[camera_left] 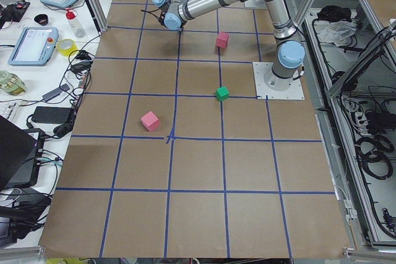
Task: Align button upright
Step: 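Lift and rotate the button with the left gripper, cap facing up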
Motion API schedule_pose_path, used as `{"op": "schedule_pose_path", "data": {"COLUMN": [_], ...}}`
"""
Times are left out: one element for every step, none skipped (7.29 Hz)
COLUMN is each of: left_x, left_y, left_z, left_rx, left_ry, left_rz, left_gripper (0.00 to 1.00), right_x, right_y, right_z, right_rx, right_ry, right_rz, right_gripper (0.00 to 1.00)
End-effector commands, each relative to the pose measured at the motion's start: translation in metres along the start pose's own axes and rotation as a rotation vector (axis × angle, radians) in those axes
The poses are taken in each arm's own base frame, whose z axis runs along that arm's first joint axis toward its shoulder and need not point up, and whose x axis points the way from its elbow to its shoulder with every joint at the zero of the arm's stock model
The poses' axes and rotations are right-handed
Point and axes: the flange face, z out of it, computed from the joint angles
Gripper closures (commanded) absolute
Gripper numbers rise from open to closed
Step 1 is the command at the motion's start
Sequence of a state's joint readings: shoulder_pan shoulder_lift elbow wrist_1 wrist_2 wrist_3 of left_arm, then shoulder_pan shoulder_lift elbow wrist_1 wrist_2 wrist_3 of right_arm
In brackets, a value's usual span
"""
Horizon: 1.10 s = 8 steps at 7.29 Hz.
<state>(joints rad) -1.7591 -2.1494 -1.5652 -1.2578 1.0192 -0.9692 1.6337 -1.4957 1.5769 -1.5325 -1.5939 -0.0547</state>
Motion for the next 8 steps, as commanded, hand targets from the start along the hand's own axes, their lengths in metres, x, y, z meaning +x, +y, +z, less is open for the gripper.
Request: {"op": "schedule_pose_path", "data": {"left_x": [0.0003,0.0003,0.0004,0.0000,0.0000,-0.0014,-0.0019,-0.0023], "left_y": [0.0019,0.0019,0.0024,0.0018,0.0003,-0.0012,-0.0014,-0.0020], "left_z": [0.0021,0.0021,0.0012,0.0016,0.0012,0.0046,0.0051,0.0065], "left_rx": [-0.058,-0.058,-0.055,-0.051,-0.048,-0.052,-0.050,-0.053], "left_ry": [0.029,0.029,0.031,0.029,0.029,0.024,0.023,0.022], "left_rz": [-0.011,-0.011,-0.002,0.001,0.003,0.005,0.023,0.032], "left_gripper": [0.65,0.60,0.58,0.56,0.56,0.54,0.36,0.00], "right_x": [0.0000,-0.0009,-0.0005,-0.0003,-0.0008,-0.0009,-0.0020,-0.0020], "right_y": [0.0000,-0.0001,0.0000,0.0000,-0.0001,-0.0001,0.0001,0.0001], "right_z": [0.0000,0.0000,0.0000,0.0000,0.0000,0.0000,0.0000,0.0000], "right_rx": [0.000,0.000,0.000,0.000,0.000,0.000,0.001,0.001], "right_ry": [0.000,-0.009,-0.005,-0.003,-0.008,-0.009,-0.012,-0.012], "right_rz": [-0.001,0.001,-0.001,-0.001,-0.001,-0.001,-0.002,-0.002], "right_gripper": [0.00,0.00,0.00,0.00,0.00,0.00,0.00,0.00]}}
